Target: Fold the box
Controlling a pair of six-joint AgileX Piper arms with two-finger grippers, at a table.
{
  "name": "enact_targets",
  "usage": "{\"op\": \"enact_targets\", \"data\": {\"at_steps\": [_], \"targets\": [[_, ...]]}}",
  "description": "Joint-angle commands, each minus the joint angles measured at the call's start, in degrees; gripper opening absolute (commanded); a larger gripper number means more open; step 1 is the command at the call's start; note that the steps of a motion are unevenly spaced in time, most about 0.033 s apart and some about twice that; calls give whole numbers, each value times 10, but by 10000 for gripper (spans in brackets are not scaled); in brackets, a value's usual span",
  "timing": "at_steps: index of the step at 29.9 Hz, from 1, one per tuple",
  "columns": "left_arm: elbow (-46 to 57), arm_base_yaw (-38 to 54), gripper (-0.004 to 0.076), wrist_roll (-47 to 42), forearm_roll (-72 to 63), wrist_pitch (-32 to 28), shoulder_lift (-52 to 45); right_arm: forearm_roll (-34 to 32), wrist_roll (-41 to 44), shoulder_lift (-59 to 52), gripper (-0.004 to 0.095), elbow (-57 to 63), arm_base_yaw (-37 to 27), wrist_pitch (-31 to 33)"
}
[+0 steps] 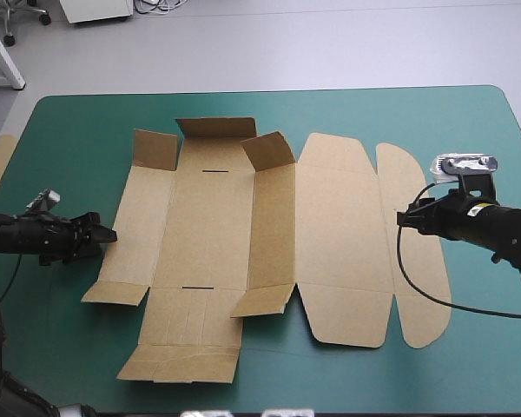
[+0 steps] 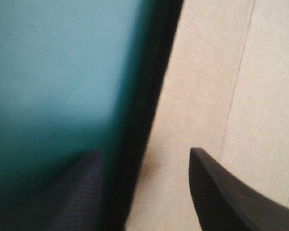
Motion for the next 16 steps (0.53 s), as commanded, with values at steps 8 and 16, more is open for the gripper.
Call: {"op": "enact_targets", "data": {"at_steps": [8,16], "targets": [[-11,-100,403,-2,-37,-29,-8,8,-5,-8,459,-19,0,-14],[-22,-141,370,-2,-34,-29,-8,8,-5,-8,459,-19,0,-14]]}}
